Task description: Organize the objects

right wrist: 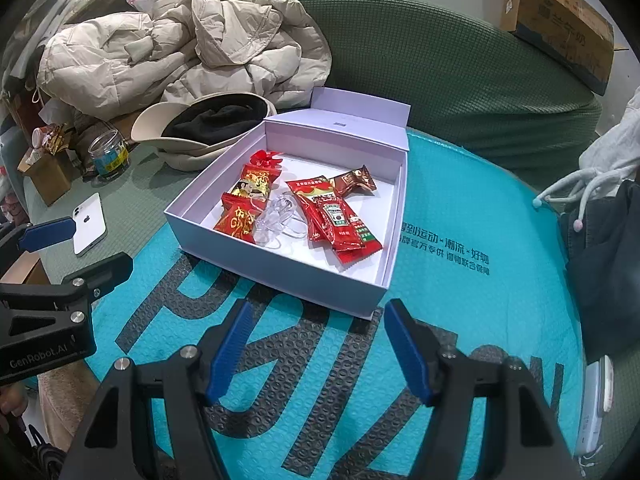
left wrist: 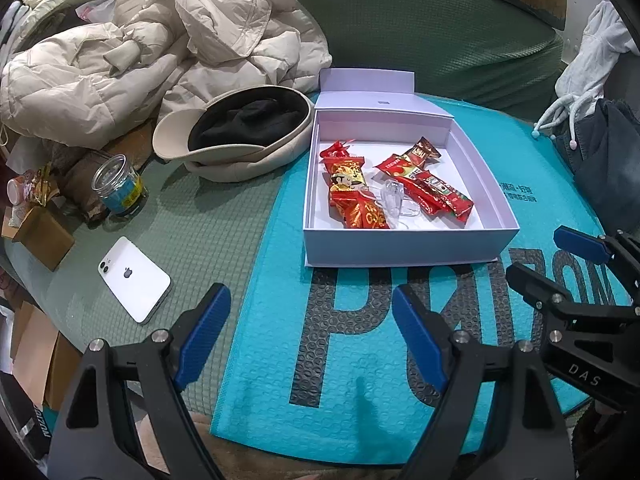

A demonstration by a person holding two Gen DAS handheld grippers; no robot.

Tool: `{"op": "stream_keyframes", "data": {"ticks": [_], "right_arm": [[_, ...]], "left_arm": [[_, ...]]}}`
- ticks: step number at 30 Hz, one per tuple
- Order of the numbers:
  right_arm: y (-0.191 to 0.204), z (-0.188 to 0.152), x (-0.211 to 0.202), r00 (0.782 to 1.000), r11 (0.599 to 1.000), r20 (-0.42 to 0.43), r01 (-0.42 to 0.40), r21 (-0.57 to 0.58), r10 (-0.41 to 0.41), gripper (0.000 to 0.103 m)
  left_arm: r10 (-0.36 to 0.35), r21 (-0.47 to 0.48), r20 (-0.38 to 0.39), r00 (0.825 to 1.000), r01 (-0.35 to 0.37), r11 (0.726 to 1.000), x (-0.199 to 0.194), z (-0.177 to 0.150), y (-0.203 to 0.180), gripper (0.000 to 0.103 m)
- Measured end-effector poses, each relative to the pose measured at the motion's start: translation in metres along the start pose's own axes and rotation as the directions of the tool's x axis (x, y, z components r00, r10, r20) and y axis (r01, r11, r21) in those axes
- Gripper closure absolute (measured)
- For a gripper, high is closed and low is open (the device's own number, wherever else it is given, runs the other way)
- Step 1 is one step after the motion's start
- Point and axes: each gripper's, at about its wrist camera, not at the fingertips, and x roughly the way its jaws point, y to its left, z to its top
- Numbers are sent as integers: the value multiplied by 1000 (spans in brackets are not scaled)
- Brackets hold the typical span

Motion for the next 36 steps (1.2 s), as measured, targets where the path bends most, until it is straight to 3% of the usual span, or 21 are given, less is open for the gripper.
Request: {"op": "stream_keyframes", "data": {"ticks": [36], "right_arm": [[-1,-5,2,1000,1000,-22,-1,-14,0,34]], "left_arm": [[-22,7,-24,999,23,1000,4,-5,-4,21]]}}
